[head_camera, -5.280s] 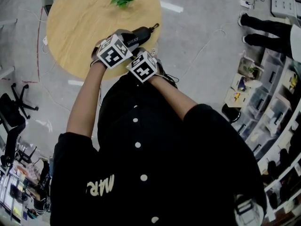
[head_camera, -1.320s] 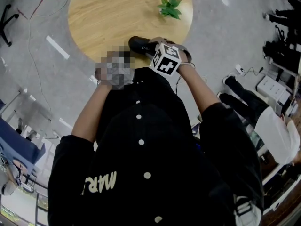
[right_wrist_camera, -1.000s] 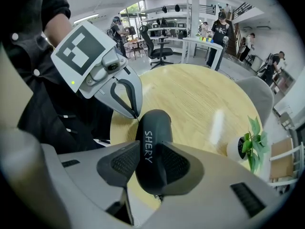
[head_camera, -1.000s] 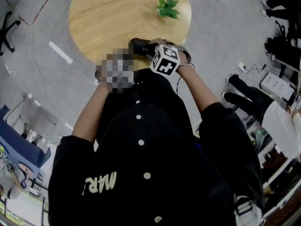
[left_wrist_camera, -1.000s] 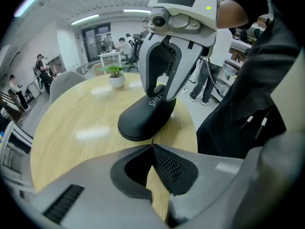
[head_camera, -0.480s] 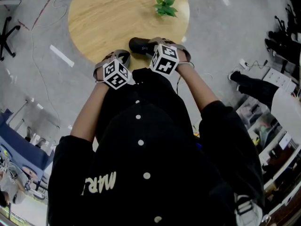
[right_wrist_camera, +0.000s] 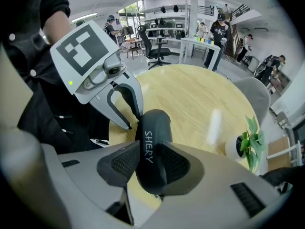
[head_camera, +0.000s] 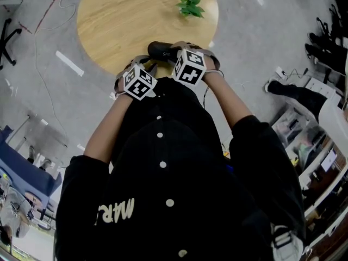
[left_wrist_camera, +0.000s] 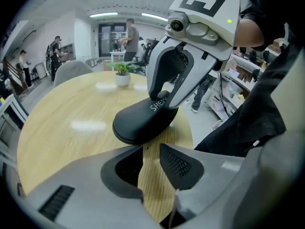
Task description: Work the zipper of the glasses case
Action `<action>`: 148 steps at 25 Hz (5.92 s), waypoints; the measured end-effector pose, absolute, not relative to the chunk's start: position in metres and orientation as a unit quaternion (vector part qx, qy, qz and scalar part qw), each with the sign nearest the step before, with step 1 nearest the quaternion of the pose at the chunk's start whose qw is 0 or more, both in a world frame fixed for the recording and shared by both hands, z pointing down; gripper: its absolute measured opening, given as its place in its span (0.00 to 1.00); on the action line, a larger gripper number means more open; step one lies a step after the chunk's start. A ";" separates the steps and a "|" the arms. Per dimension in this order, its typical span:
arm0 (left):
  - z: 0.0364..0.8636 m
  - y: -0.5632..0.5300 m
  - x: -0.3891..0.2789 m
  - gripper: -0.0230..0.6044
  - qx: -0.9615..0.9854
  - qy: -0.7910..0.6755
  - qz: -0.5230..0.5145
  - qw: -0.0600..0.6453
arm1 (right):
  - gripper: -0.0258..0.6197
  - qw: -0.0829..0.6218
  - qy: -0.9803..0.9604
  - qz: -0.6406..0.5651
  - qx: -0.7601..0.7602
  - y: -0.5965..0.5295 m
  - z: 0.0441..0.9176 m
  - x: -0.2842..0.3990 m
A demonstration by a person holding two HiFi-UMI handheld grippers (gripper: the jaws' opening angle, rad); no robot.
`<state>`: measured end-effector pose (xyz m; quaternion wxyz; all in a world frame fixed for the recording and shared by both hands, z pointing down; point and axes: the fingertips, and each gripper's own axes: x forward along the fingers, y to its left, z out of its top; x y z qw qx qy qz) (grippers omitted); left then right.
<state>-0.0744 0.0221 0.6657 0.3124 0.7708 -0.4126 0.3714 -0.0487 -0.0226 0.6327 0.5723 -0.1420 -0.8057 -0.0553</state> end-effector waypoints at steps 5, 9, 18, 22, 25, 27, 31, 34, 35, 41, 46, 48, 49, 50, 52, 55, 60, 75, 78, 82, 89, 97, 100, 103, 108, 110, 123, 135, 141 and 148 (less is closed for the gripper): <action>0.668 0.019 -0.076 0.17 0.745 -0.451 0.355 0.340 | 0.27 0.572 -0.804 -0.054 -0.149 -0.022 0.630 -0.049; 0.670 0.015 -0.080 0.11 0.731 -0.476 0.340 0.351 | 0.27 0.573 -0.804 -0.056 -0.151 -0.023 0.633 -0.049; 0.673 0.014 -0.077 0.06 0.713 -0.496 0.335 0.367 | 0.27 0.574 -0.801 -0.054 -0.161 -0.023 0.634 -0.048; 0.672 0.016 -0.077 0.05 0.718 -0.490 0.341 0.358 | 0.27 0.574 -0.801 -0.054 -0.164 -0.022 0.634 -0.048; 0.672 0.017 -0.078 0.04 0.725 -0.477 0.353 0.350 | 0.27 0.574 -0.800 -0.054 -0.162 -0.022 0.633 -0.050; 0.671 0.018 -0.078 0.04 0.731 -0.465 0.368 0.338 | 0.27 0.577 -0.800 -0.053 -0.159 -0.022 0.634 -0.049; 0.668 0.020 -0.079 0.04 0.742 -0.437 0.406 0.307 | 0.27 0.580 -0.798 -0.063 -0.154 -0.022 0.635 -0.048; 0.668 0.021 -0.081 0.04 0.749 -0.413 0.434 0.283 | 0.27 0.580 -0.798 -0.067 -0.149 -0.022 0.634 -0.049; 0.667 0.022 -0.082 0.04 0.750 -0.406 0.441 0.279 | 0.27 0.581 -0.798 -0.069 -0.148 -0.022 0.634 -0.050; 0.666 0.022 -0.092 0.04 0.750 -0.384 0.468 0.266 | 0.27 0.584 -0.796 -0.069 -0.142 -0.021 0.632 -0.048; 0.668 0.021 -0.101 0.04 0.753 -0.355 0.496 0.247 | 0.27 0.588 -0.795 -0.068 -0.134 -0.021 0.632 -0.049; 0.667 0.018 -0.106 0.04 0.754 -0.346 0.507 0.234 | 0.27 0.591 -0.793 -0.070 -0.132 -0.020 0.631 -0.048; 0.667 0.017 -0.109 0.04 0.755 -0.342 0.511 0.229 | 0.27 0.592 -0.792 -0.071 -0.131 -0.020 0.630 -0.048; 0.666 0.015 -0.111 0.04 0.756 -0.337 0.513 0.225 | 0.27 0.592 -0.792 -0.070 -0.129 -0.020 0.630 -0.048; 0.665 0.011 -0.117 0.04 0.759 -0.330 0.517 0.219 | 0.27 0.593 -0.793 -0.065 -0.126 -0.020 0.629 -0.048; 0.663 0.002 -0.123 0.04 0.765 -0.311 0.530 0.194 | 0.27 0.596 -0.790 -0.063 -0.125 -0.020 0.630 -0.049; 0.665 -0.003 -0.124 0.04 0.777 -0.249 0.563 0.132 | 0.27 0.599 -0.789 -0.069 -0.122 -0.020 0.631 -0.047; 0.663 -0.034 -0.120 0.04 0.794 -0.092 0.601 0.002 | 0.27 0.585 -0.800 -0.074 -0.109 -0.022 0.631 -0.047; 0.663 -0.041 -0.115 0.04 0.795 -0.078 0.602 -0.010 | 0.27 0.587 -0.799 -0.074 -0.104 -0.022 0.632 -0.047; 0.661 -0.045 -0.110 0.05 0.794 -0.059 0.605 -0.026 | 0.27 0.586 -0.802 -0.072 -0.098 -0.021 0.630 -0.047; 0.659 -0.047 -0.105 0.05 0.791 -0.030 0.609 -0.046 | 0.27 0.582 -0.804 -0.077 -0.096 -0.021 0.630 -0.045; 0.660 -0.050 -0.103 0.05 0.784 0.010 0.617 -0.076 | 0.27 0.580 -0.806 -0.078 -0.094 -0.021 0.631 -0.046; 0.660 -0.050 -0.101 0.05 0.778 0.016 0.619 -0.104 | 0.27 0.581 -0.804 -0.078 -0.095 -0.021 0.631 -0.045; 0.661 -0.051 -0.101 0.05 0.775 0.020 0.620 -0.116 | 0.27 0.582 -0.803 -0.079 -0.098 -0.021 0.631 -0.046; 0.660 -0.052 -0.101 0.05 0.774 0.017 0.621 -0.122 | 0.27 0.583 -0.803 -0.079 -0.096 -0.022 0.631 -0.046; 0.659 -0.052 -0.101 0.05 0.776 0.005 0.619 -0.124 | 0.27 0.580 -0.806 -0.075 -0.092 -0.021 0.630 -0.046; 0.645 -0.041 -0.123 0.30 0.791 -0.107 0.599 -0.060 | 0.24 0.536 -0.843 0.039 -0.024 -0.024 0.618 -0.046; 0.538 -0.059 -0.127 0.07 0.827 -0.369 0.424 -0.012 | 0.13 0.345 -0.923 0.126 0.114 -0.067 0.525 -0.024; 0.456 -0.069 -0.129 0.04 0.834 -0.471 0.285 0.040 | 0.05 0.227 -0.945 0.130 0.198 -0.101 0.448 -0.003; 0.342 -0.077 -0.155 0.04 0.824 -0.550 0.084 0.106 | 0.04 0.105 -0.945 0.113 0.288 -0.131 0.359 0.023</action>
